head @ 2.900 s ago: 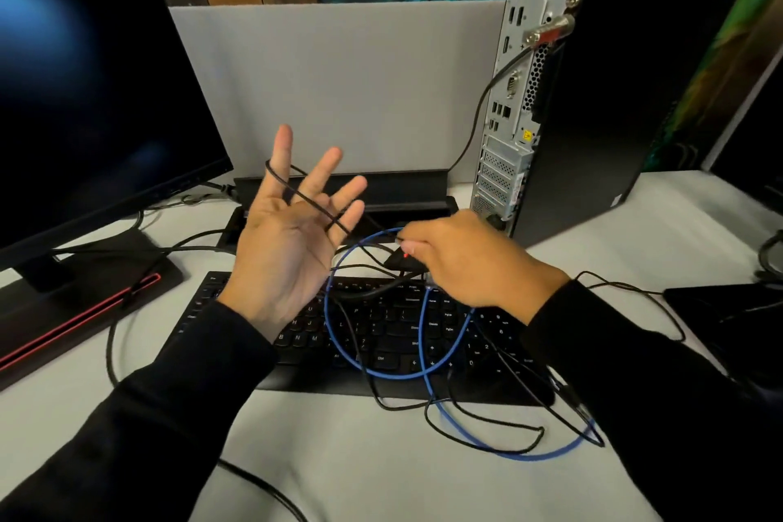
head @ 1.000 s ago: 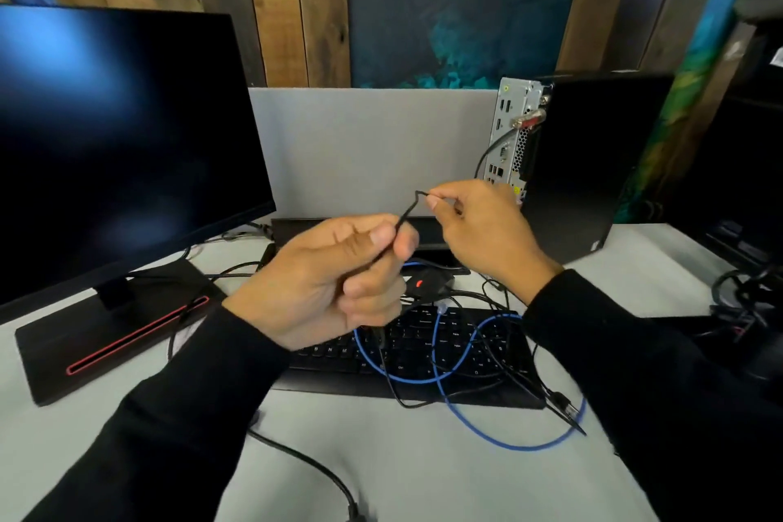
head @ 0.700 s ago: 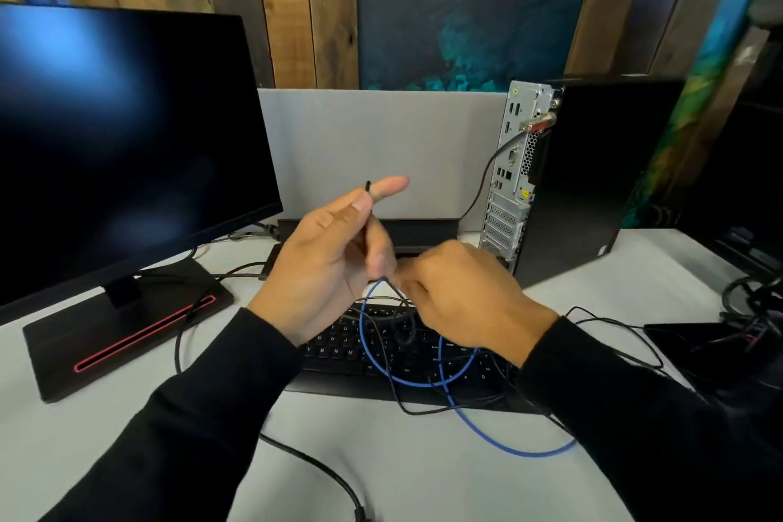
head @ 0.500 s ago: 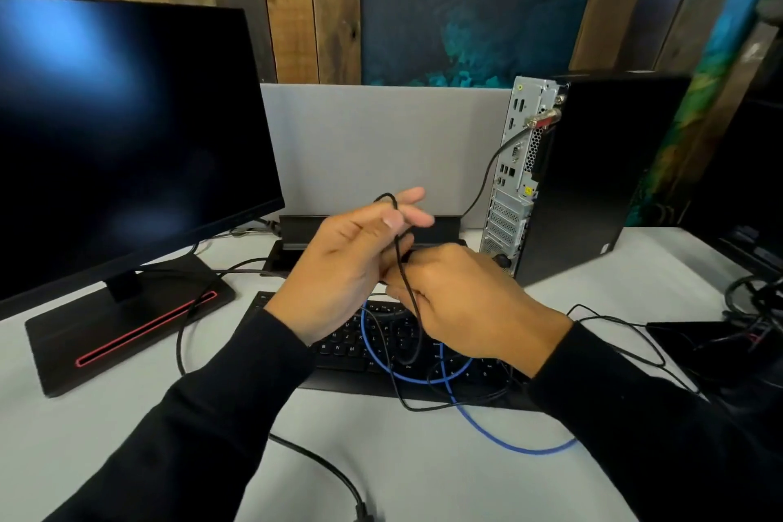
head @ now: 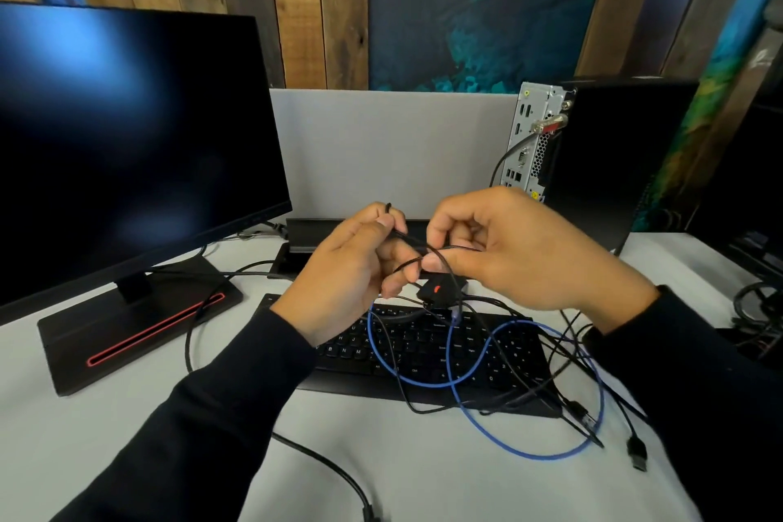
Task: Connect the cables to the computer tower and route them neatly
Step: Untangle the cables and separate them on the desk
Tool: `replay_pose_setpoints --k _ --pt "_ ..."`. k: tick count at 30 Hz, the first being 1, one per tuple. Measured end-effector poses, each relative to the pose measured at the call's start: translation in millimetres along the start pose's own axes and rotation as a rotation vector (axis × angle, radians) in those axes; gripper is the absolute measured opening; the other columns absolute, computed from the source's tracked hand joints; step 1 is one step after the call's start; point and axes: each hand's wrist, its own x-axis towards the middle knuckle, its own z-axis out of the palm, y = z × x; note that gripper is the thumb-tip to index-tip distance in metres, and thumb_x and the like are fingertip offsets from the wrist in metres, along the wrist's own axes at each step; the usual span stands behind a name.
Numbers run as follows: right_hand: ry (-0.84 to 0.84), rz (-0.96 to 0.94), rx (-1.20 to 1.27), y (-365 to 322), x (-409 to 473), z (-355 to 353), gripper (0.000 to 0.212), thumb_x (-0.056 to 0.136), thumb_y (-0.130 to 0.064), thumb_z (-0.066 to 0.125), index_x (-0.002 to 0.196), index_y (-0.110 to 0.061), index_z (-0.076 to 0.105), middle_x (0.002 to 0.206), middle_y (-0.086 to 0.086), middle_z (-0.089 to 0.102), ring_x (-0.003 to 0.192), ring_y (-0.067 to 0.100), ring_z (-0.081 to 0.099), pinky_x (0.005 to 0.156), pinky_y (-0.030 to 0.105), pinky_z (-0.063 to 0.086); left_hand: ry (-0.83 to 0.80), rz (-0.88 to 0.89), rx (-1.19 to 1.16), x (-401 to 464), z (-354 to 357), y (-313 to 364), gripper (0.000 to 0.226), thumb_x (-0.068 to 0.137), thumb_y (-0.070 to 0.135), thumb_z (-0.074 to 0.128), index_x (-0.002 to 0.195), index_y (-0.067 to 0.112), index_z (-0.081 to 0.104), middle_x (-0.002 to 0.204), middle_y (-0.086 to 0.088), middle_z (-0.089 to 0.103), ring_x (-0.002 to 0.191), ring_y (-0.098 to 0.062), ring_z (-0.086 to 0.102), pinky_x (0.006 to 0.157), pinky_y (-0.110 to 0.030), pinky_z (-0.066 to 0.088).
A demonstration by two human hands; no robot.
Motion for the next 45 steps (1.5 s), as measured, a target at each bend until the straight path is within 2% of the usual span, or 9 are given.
replay_pose_setpoints --k 8,12,16,20,23,30,36,40,45 --pt "-0.046 0.008 0.023 -3.7 -3.0 7.1 0.011 0.094 -0.016 0.066 0.091 -0.022 0.075 0.065 0.005 0.069 0.058 0.03 0.059 0.063 0.036 0.054 -0.029 0.044 0.025 -1.5 17.7 -12.6 0.028 0.096 0.015 0.04 0.083 0.018 0.064 0.079 -0.006 0.06 0.069 -0.017 0.055 0.068 -0.032 0.051" --pt "0.168 -0.043 0.105 9.3 1.3 14.4 0.003 0.094 -0.023 0.069 0.094 -0.025 0.07 0.068 -0.004 0.066 0.059 0.02 0.062 0.068 0.049 0.057 -0.102 0.002 0.01 -5.1 18.9 -9.4 0.031 0.112 0.016 0.03 0.114 0.002 0.057 0.078 -0.017 0.063 0.056 -0.025 0.06 0.064 -0.037 0.049" --pt "0.247 0.045 0.161 21.2 8.3 11.6 0.024 0.094 -0.028 0.074 0.117 -0.033 0.069 0.096 -0.006 0.061 0.059 0.0 0.057 0.062 0.023 0.046 -0.118 -0.039 0.016 -8.5 18.3 -3.6 0.033 0.112 0.022 0.034 0.109 0.003 0.061 0.056 -0.004 0.036 0.041 -0.014 0.027 0.047 -0.028 0.038" --pt "0.137 0.08 0.121 22.4 9.3 13.8 0.024 0.098 -0.037 0.066 0.082 -0.023 0.077 0.073 -0.002 0.072 0.067 0.016 0.065 0.072 0.042 0.053 -0.102 -0.099 0.016 -4.8 12.0 -2.1 0.043 0.107 0.036 0.039 0.085 0.007 0.061 0.055 0.001 0.026 0.045 -0.012 0.019 0.045 -0.026 0.033" --pt "0.226 0.09 0.178 22.7 12.3 16.7 0.033 0.095 -0.039 0.069 0.074 -0.015 0.072 0.052 -0.008 0.056 0.049 0.012 0.045 0.056 0.031 0.042 -0.131 -0.122 -0.026 -4.1 6.1 -0.1 0.039 0.103 0.037 0.043 0.081 0.01 0.059 0.056 0.002 0.027 0.045 -0.011 0.022 0.049 -0.026 0.039" --pt "0.37 0.218 0.513 28.1 20.4 14.8 0.043 0.085 -0.05 0.069 0.055 -0.02 0.062 0.061 0.01 0.041 0.058 0.02 0.035 0.051 0.027 0.036 -0.198 -0.007 -0.099 -3.0 -5.6 -10.7 0.025 0.106 0.02 0.045 0.097 0.003 0.06 0.063 0.002 0.043 0.052 -0.01 0.046 0.086 -0.035 0.057" --pt "0.249 0.174 0.591 43.5 14.1 4.6 0.031 0.088 -0.04 0.067 0.064 -0.02 0.068 0.064 0.013 0.033 0.052 0.019 0.019 0.051 0.036 0.013 0.038 0.07 0.005 -0.4 -3.1 0.4 0.04 0.102 0.034 0.048 0.07 0.012 0.057 0.05 -0.001 0.023 0.043 -0.014 0.025 0.061 -0.031 0.051" --pt "0.312 0.113 0.51 49.4 16.0 5.7 0.032 0.088 -0.045 0.067 0.067 -0.022 0.068 0.061 0.012 0.033 0.046 0.012 0.022 0.044 0.02 0.024 0.021 0.048 -0.158 -0.6 6.3 -1.3 0.041 0.104 0.031 0.047 0.068 0.014 0.055 0.053 0.005 0.021 0.045 -0.012 0.02 0.053 -0.028 0.038" --pt "0.255 0.11 0.635 59.2 11.6 5.6 0.022 0.089 -0.033 0.065 0.074 -0.018 0.072 0.069 0.017 0.045 0.064 0.026 0.041 0.058 0.027 0.043 -0.12 0.081 -0.191 1.5 -8.5 -6.6 0.028 0.109 0.016 0.037 0.09 0.008 0.057 0.061 0.003 0.032 0.049 -0.011 0.033 0.068 -0.031 0.05"
